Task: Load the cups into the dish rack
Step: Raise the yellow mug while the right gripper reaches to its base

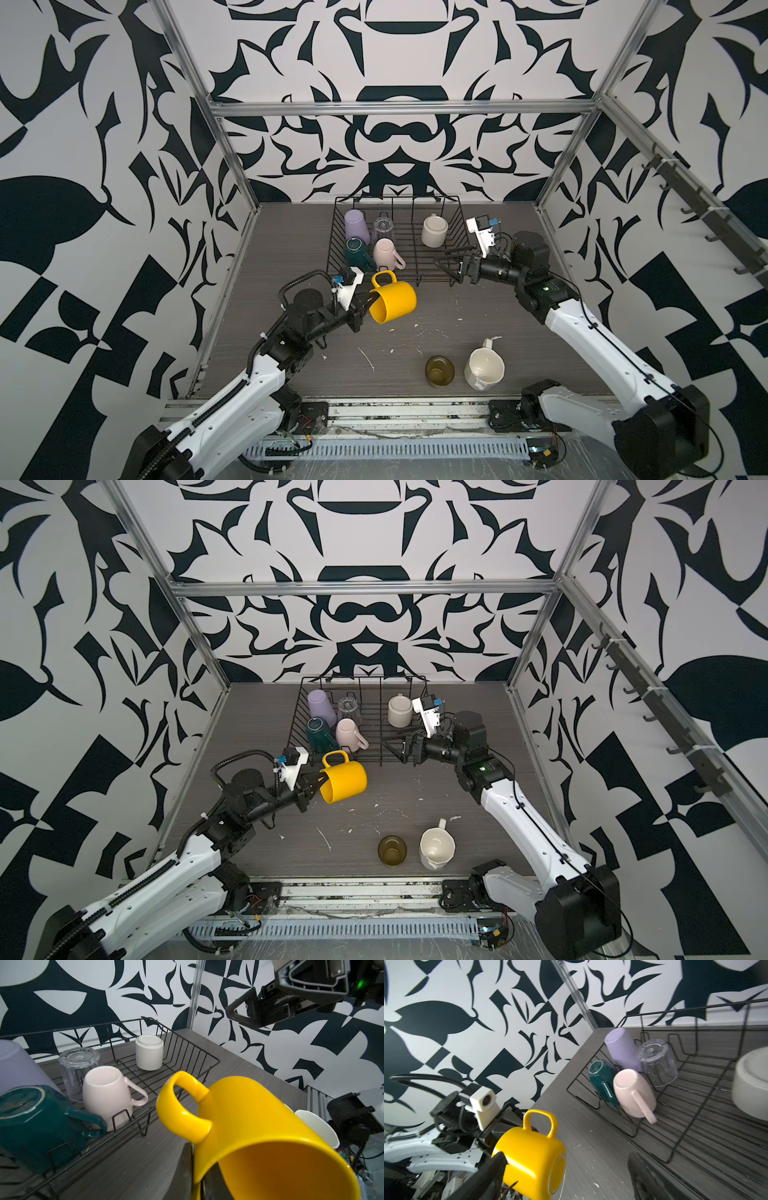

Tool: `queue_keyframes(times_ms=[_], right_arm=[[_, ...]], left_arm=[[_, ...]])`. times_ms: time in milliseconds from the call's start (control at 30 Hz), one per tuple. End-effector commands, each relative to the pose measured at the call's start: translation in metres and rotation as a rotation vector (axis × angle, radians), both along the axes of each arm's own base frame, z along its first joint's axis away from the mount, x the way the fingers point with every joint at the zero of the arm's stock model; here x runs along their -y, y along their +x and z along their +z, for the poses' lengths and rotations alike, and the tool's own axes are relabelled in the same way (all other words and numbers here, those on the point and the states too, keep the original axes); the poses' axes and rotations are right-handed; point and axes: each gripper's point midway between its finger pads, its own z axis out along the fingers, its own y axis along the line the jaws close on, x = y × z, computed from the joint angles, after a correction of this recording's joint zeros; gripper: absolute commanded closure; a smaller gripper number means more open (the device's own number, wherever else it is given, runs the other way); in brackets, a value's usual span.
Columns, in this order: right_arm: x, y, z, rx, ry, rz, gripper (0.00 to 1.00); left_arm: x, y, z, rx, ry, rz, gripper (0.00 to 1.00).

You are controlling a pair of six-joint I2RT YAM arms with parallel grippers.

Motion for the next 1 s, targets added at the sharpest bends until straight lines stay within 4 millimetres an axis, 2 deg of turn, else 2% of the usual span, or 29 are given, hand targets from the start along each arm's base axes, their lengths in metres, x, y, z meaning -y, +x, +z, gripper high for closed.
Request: queue_keyframes(times_ms=[0,233,533,967], right_arm=[[-0.02,-0.02,0.018,0.073,0.037,0.133,0.07],[-0.047,-0.027,0.002,0.053,-0.001,0.206,0.07],[-0.079,-0.035,-0.005,0.026,0.031,0.309,0.07],[-0.104,-0.051,-0.01,-0.021,0.069,0.43,0.09]], left_arm=[[0.004,-0.009,0.063,0.181,-0.155,-0.079,1.0],[0.008,-0.01,0.071,0.17,-0.171,-0.149,1.0],[0.006,-0.009,0.078,0.147,-0.22,-0.191,1.0],[-0.001,-0.003,0.088,0.148,-0.28,-0.193,1.0]])
